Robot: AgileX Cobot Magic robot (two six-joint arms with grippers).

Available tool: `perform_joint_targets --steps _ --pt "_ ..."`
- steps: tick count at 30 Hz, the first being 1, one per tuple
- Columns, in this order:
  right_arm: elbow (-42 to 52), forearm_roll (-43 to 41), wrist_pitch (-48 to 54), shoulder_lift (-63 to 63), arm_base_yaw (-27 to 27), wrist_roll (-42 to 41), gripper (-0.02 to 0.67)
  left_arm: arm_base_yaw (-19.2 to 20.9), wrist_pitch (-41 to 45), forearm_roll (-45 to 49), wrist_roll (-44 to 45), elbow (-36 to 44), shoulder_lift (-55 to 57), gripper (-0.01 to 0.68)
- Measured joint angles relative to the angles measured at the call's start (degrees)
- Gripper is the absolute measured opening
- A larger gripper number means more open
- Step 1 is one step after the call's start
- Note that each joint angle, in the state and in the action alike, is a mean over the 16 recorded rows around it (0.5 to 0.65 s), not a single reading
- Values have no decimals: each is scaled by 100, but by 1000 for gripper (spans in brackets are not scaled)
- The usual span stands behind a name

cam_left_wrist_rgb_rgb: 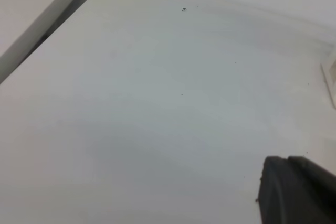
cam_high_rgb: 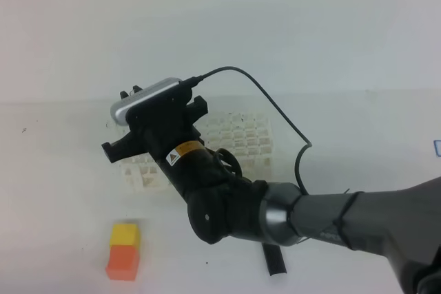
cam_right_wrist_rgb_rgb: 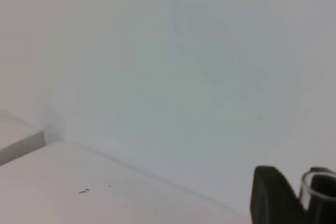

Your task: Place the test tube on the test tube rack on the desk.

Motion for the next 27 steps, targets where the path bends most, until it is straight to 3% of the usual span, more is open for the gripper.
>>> perform_joint_targets --steps 27 --pt "-46 323 -234 351 11 -20 116 121 -21 18 15 0 4 -1"
